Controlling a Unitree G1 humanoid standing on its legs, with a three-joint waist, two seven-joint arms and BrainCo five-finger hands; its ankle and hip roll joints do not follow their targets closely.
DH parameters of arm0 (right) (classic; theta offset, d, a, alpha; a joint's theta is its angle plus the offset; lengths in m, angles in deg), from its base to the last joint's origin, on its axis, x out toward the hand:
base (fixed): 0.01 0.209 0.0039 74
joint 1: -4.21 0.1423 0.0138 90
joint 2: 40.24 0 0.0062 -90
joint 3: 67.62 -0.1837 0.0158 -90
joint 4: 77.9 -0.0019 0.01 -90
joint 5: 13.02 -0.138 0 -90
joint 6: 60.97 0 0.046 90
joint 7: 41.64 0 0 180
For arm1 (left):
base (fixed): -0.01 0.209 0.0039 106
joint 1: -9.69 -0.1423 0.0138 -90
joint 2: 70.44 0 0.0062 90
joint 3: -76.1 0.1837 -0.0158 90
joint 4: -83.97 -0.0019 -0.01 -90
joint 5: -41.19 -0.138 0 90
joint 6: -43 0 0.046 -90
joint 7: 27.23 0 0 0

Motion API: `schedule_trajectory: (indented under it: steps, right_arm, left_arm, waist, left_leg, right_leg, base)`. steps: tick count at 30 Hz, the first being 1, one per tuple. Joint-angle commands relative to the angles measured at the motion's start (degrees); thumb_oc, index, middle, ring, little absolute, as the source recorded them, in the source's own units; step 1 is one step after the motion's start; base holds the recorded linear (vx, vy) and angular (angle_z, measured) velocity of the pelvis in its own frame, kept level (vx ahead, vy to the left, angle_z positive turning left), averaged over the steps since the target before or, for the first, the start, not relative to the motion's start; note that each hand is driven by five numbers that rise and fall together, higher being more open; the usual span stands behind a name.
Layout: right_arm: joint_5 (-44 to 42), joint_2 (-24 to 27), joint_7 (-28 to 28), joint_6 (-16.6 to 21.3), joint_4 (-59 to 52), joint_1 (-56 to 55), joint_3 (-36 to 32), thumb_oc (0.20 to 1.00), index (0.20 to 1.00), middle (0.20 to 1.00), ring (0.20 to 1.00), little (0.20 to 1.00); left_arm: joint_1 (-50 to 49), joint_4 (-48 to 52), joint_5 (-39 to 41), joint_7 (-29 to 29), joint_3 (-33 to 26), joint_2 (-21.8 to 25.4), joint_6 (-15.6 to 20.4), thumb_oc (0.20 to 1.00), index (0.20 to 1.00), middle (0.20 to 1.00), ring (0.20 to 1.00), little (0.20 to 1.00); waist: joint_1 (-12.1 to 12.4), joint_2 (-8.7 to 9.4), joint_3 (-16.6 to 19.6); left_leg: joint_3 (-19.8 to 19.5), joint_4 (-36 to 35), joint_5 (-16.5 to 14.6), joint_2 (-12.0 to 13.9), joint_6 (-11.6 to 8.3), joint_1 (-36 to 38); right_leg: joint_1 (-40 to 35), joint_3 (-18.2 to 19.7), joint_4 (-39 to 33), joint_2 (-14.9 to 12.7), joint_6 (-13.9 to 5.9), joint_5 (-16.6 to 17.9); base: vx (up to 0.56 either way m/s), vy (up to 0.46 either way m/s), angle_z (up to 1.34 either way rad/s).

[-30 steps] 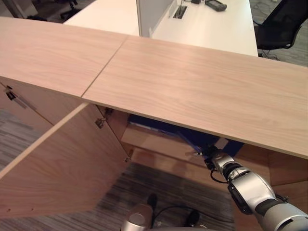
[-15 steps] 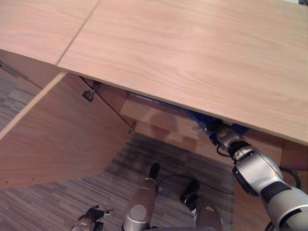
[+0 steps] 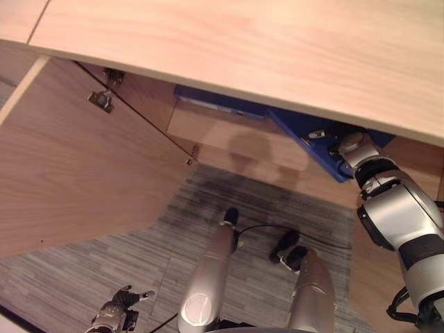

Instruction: Put the empty folder in the office cabinet

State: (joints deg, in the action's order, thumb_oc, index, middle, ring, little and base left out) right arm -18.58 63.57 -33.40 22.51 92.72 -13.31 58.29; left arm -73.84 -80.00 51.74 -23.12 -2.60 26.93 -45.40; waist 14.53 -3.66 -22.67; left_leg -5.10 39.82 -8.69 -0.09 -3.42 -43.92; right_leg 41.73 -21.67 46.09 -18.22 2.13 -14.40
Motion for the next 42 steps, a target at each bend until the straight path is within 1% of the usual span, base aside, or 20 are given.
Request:
schedule_trajectory:
  steps: [1,2,3,4,6,7,8,12,15,16,17,19,20,23,25,26,27,29,35,42]
  right_arm:
    - [1.1,-1.1,-0.5,1.4,-2.7,0.5,2.7,1.000,1.000,1.000,1.000,1.000]
    - [1.1,-1.1,-0.5,1.4,-2.7,0.5,2.7,1.000,1.000,1.000,1.000,1.000]
    - [1.7,-2.4,0.5,2.3,-5.9,0.3,5.2,1.000,1.000,1.000,1.000,1.000]
    - [2.1,-2.8,1.5,2.5,-7.7,2.4,6.0,1.000,1.000,1.000,1.000,1.000]
    - [6.3,-3.3,1.9,1.5,-6.2,5.2,8.8,1.000,1.000,1.000,1.000,1.000]
    - [9.1,-3.9,1.5,0.9,-5.8,5.8,10.4,1.000,1.000,1.000,1.000,1.000]
    - [15.8,-4.5,1.3,-0.1,-5.0,6.5,13.6,1.000,1.000,1.000,1.000,1.000]
    - [19.2,-4.3,1.1,-0.5,-3.0,6.0,14.5,1.000,1.000,1.000,1.000,1.000]
    - [24.0,-1.0,-0.9,-0.7,-1.3,3.9,16.4,1.000,1.000,1.000,1.000,1.000]
    - [25.3,-0.3,-1.5,-1.1,-0.7,4.0,17.6,1.000,1.000,1.000,1.000,1.000]
    - [29.5,3.4,-2.5,-1.7,2.0,2.4,18.5,1.000,1.000,1.000,1.000,1.000]
    - [33.1,6.5,-2.6,-2.2,3.7,1.5,18.8,1.000,1.000,1.000,1.000,1.000]
    - [37.7,9.8,-1.9,-2.7,5.0,0.2,19.3,1.000,1.000,1.000,1.000,1.000]
    - [40.0,12.0,-0.2,-3.0,5.4,0.0,19.4,1.000,1.000,1.000,1.000,1.000]
    - [45.3,13.9,1.3,-4.1,5.5,0.7,21.0,1.000,1.000,1.000,1.000,1.000]
    - [45.3,14.0,1.2,-4.1,5.5,0.8,21.1,1.000,1.000,1.000,1.000,1.000]
    - [50.3,14.6,0.8,-4.8,5.8,2.3,23.3,1.000,1.000,1.000,1.000,1.000]
    - [53.5,14.7,0.3,-5.7,6.0,4.4,25.3,1.000,1.000,1.000,1.000,1.000]
    - [54.7,12.6,1.6,-7.0,5.7,8.6,27.8,1.000,1.000,1.000,1.000,1.000]
    - [57.2,9.1,3.9,-8.0,3.9,11.0,29.5,1.000,1.000,1.000,1.000,1.000]
  left_arm:
    - [5.0,-4.5,3.6,1.5,2.5,5.9,-1.1,1.000,1.000,1.000,1.000,1.000]
    - [5.0,-4.5,3.6,1.5,2.5,5.9,-1.1,1.000,1.000,1.000,1.000,1.000]
    - [10.3,-6.8,4.4,0.8,2.8,6.9,-1.1,1.000,1.000,1.000,1.000,1.000]
    - [11.8,-9.0,4.4,1.5,1.7,5.6,-2.3,1.000,1.000,1.000,1.000,1.000]
    - [12.3,-9.5,5.1,1.6,1.2,6.1,-2.6,1.000,1.000,1.000,1.000,1.000]
    - [12.3,-9.8,5.4,1.5,1.1,6.3,-2.8,1.000,1.000,1.000,1.000,1.000]
    - [12.3,-10.0,5.4,1.4,0.8,6.8,-3.0,1.000,1.000,1.000,1.000,1.000]
    - [12.5,-10.6,4.5,1.6,1.0,7.2,-3.4,1.000,1.000,1.000,1.000,1.000]
    - [12.5,-10.7,3.7,0.8,0.5,8.1,-3.4,1.000,1.000,1.000,1.000,1.000]
    - [16.9,-11.6,5.2,0.1,1.6,9.9,-5.1,1.000,1.000,1.000,1.000,1.000]
    - [16.0,-8.9,5.7,-0.8,1.5,8.7,-4.4,1.000,1.000,1.000,1.000,1.000]
    - [16.0,-7.4,6.6,-1.2,1.7,8.0,-3.8,1.000,1.000,1.000,1.000,1.000]
    - [17.2,-5.6,6.5,-1.4,2.8,6.5,-3.4,1.000,1.000,1.000,1.000,1.000]
    - [17.3,-4.8,6.5,-1.4,3.2,5.3,-3.3,1.000,1.000,1.000,1.000,1.000]
    - [17.6,-3.8,6.5,-0.9,3.8,4.1,-3.0,1.000,1.000,1.000,1.000,1.000]
    - [17.6,-3.8,6.5,-0.9,3.8,4.1,-3.0,1.000,1.000,1.000,1.000,1.000]
    - [17.9,-3.3,6.3,-0.8,4.4,4.0,-3.1,1.000,1.000,1.000,1.000,1.000]
    - [18.2,-3.2,6.4,-0.7,4.8,3.9,-3.1,1.000,1.000,1.000,1.000,1.000]
    - [18.5,-4.9,6.8,0.2,5.6,3.3,-3.0,1.000,1.000,1.000,1.000,1.000]
    - [17.5,-5.8,7.4,1.2,5.4,2.7,-2.5,1.000,1.000,1.000,1.000,1.000]
  waist:
    - [-1.3,1.56,0.4]
    - [-1.3,1.56,0.4]
    - [-3.1,2.87,0.9]
    - [-4.4,4.15,1.2]
    - [-5.1,5.21,1.4]
    - [-5.2,5.48,1.4]
    - [-5.4,5.85,1.6]
    - [-5.2,6.13,1.8]
    - [-5.0,6.64,2.0]
    - [-5.3,6.49,2.1]
    - [-4.8,5.47,1.7]
    - [-4.3,4.53,1.4]
    - [-3.7,3.34,1.2]
    - [-3.2,2.61,1.3]
    - [-2.1,1.70,1.6]
    - [-2.2,1.64,1.6]
    - [-1.4,1.27,2.0]
    - [-0.9,0.95,2.2]
    - [0.0,0.46,2.6]
    - [-0.8,0.49,2.5]
  left_leg:
    - [3.2,2.7,-4.2,1.6,1.96,-1.1]
    - [3.2,2.7,-4.2,1.6,1.96,-1.1]
    - [3.4,5.2,-5.2,1.9,2.25,-3.5]
    - [3.2,7.7,-6.1,2.2,2.34,-6.5]
    - [3.0,10.0,-6.8,2.4,2.24,-9.7]
    - [2.9,10.5,-7.1,2.4,2.20,-10.4]
    - [2.7,11.5,-7.5,2.6,2.14,-11.8]
    - [2.4,12.9,-7.8,2.5,2.07,-13.7]
    - [2.3,13.7,-8.1,2.3,2.04,-15.7]
    - [2.4,13.8,-8.2,2.5,2.07,-16.0]
    - [2.6,14.0,-8.1,2.2,2.22,-16.7]
    - [2.6,14.0,-8.0,2.0,2.25,-17.2]
    - [2.6,13.9,-7.7,1.7,2.29,-17.9]
    - [2.6,14.1,-7.6,1.4,2.34,-18.3]
    - [2.6,13.9,-7.5,1.1,2.41,-18.5]
    - [2.5,13.9,-7.5,1.1,2.41,-18.5]
    - [2.5,13.7,-7.5,0.8,2.37,-18.5]
    - [2.4,13.7,-7.4,0.5,2.37,-18.6]
    - [2.4,13.8,-7.4,-0.1,2.40,-18.8]
    - [2.7,13.3,-7.1,0.2,2.29,-18.7]
  right_leg:
    - [-2.9,4.7,-2.2,-1.1,-5.09,-1.4]
    - [-2.9,4.7,-2.2,-1.1,-5.09,-1.4]
    - [0.0,6.0,0.3,-1.0,-4.59,-1.9]
    - [3.1,6.7,2.7,-1.4,-3.97,-3.1]
    - [6.2,7.5,4.9,-1.7,-3.38,-4.1]
    - [6.9,7.6,5.3,-1.8,-3.30,-4.2]
    - [8.2,8.0,6.2,-1.8,-3.15,-4.6]
    - [10.1,8.3,7.6,-2.2,-2.96,-4.9]
    - [12.1,8.7,8.7,-2.6,-2.93,-5.4]
    - [12.6,8.9,8.8,-2.6,-2.99,-5.4]
    - [13.1,8.8,9.3,-3.2,-3.06,-5.4]
    - [13.5,8.7,9.5,-3.4,-3.21,-5.4]
    - [14.0,8.6,9.5,-3.8,-3.48,-5.4]
    - [14.3,8.6,9.6,-4.1,-3.70,-5.4]
    - [14.4,8.6,9.6,-4.3,-3.96,-5.5]
    - [14.3,8.5,9.6,-4.3,-3.96,-5.5]
    - [14.4,8.5,9.6,-4.6,-4.14,-5.6]
    - [14.5,8.6,9.8,-4.9,-4.29,-5.6]
    - [14.7,9.0,10.3,-5.1,-4.35,-5.8]
    - [14.8,9.4,9.9,-4.9,-4.45,-5.2]
  base:
    - [-0.02,0.020,-0.04]
    - [0.00,0.045,0.09]
    - [0.01,0.020,-0.07]
    - [0.00,0.010,-0.24]
    - [-0.02,-0.036,-0.50]
    - [-0.01,-0.048,-0.20]
    - [0.00,-0.032,0.03]
    - [0.00,-0.016,0.03]
    - [0.02,-0.030,0.03]
    - [0.01,-0.004,0.06]
    - [0.00,0.015,0.14]
    - [-0.01,0.028,0.13]
    - [0.00,0.029,0.08]
    - [0.01,0.014,0.09]
    - [0.00,0.000,0.00]
    - [0.03,0.006,0.03]
    - [0.03,0.011,0.04]
    - [0.03,0.004,0.03]
    - [0.02,0.006,0.10]
    - [0.00,0.009,0.04]
